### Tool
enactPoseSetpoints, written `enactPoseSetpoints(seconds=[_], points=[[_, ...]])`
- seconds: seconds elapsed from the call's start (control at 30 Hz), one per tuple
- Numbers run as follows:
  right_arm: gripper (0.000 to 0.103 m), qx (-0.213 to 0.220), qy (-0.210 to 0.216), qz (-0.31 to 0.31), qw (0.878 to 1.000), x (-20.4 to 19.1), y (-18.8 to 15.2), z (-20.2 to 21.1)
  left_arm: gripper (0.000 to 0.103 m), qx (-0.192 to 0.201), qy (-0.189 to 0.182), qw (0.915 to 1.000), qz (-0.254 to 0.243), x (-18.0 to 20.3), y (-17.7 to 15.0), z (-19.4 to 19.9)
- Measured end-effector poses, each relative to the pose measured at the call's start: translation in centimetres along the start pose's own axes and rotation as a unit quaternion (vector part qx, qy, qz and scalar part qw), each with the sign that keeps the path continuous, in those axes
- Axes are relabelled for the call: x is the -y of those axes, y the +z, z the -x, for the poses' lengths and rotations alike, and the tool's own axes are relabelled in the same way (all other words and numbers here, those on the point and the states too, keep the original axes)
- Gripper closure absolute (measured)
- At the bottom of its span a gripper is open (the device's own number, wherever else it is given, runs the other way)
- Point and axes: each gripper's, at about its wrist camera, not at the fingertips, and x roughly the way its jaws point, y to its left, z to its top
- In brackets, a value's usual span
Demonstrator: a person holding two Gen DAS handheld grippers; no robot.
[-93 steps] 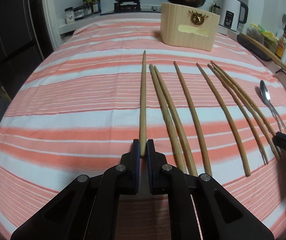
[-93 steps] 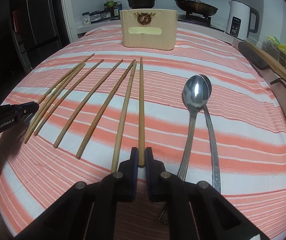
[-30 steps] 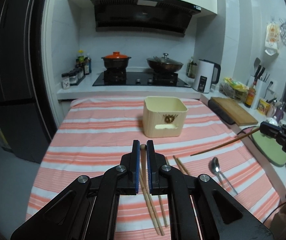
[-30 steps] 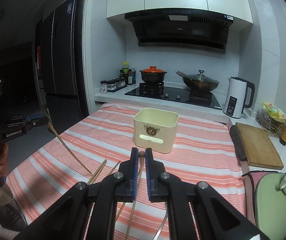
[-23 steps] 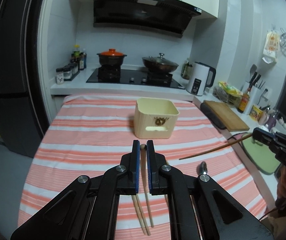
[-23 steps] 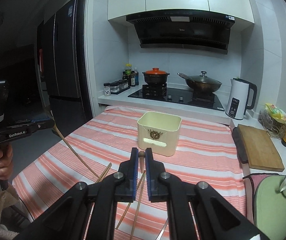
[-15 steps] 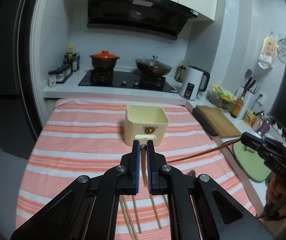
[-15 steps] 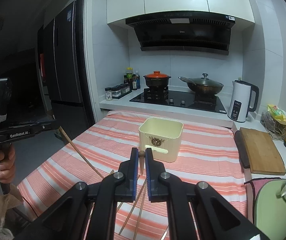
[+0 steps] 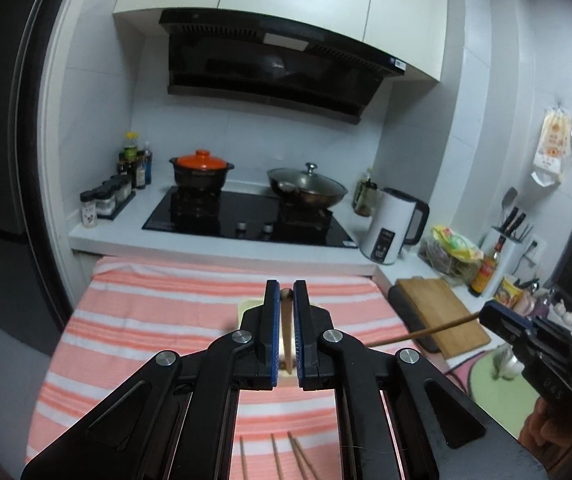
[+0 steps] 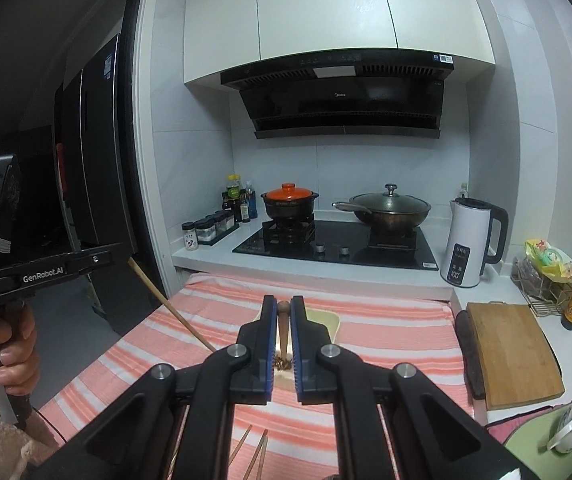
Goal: Organize utensils
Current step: 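Carry the chopstick in the right gripper over the cream holder box, then open the right gripper to drop the chopstick into the box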
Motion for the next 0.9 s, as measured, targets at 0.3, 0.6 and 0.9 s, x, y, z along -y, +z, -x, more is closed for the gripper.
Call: enactPoseSetpoints(seconds=[0.3, 0.6, 0.9], points=[[0.096, -0.049, -0.015, -0.033, 0.998, 1.9, -0.4, -8.2, 0.099, -0.016, 0.029, 0.9993, 0.018, -1.4, -0.1, -8.1], [0.096, -0.125, -0.012, -0.089, 0.988, 4.3, -3.6, -15.1, 0.099, -0.086, 0.037, 0.9956, 0.007, -2.7, -2.8, -12.8], [0.091, -0.125, 0.015, -0.112, 0.986, 5.1, -7.4, -17.0, 0.089, -0.119, 0.031, 0.9923, 0.011, -4.0, -6.0, -14.1]])
